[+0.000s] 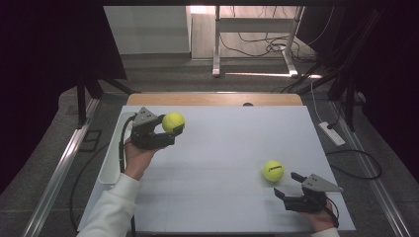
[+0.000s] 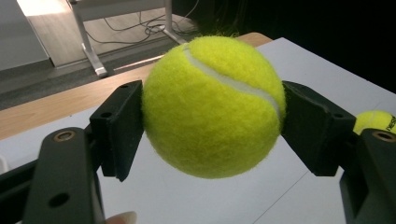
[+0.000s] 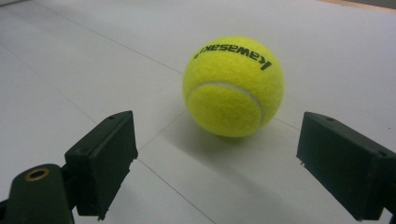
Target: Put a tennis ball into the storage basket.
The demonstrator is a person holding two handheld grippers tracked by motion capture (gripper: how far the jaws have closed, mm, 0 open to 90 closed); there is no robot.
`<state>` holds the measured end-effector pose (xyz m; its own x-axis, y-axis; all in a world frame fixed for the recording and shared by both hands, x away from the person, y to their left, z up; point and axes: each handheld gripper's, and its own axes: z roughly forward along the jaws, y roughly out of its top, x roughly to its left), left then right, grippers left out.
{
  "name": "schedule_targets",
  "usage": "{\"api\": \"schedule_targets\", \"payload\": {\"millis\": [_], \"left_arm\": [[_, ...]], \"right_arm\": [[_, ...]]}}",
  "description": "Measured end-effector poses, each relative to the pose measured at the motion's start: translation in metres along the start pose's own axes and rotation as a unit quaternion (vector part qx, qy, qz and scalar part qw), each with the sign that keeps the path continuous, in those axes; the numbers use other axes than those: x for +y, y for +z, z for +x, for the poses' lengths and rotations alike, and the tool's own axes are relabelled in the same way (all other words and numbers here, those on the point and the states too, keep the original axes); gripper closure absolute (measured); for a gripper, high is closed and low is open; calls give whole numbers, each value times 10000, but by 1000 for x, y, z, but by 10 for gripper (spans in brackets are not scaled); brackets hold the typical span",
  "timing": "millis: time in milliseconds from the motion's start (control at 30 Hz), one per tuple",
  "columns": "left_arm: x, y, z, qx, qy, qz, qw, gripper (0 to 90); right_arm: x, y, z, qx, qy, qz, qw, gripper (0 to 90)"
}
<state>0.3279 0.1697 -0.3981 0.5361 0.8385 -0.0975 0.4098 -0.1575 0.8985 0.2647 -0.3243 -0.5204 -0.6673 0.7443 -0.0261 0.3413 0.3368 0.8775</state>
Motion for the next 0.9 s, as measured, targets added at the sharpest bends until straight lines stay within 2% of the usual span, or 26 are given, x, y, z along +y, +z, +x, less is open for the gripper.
{"api": "schedule_targets", "payload": {"millis": [667, 900], "left_arm": [[1, -15, 18, 271, -143, -122, 9995, 264], [1, -19, 30, 433, -252, -113, 9987, 264]], "right_arm": [[0, 1, 0, 13, 8, 4, 10000, 118], [1, 0, 0, 17, 21, -5, 10000, 118]]}}
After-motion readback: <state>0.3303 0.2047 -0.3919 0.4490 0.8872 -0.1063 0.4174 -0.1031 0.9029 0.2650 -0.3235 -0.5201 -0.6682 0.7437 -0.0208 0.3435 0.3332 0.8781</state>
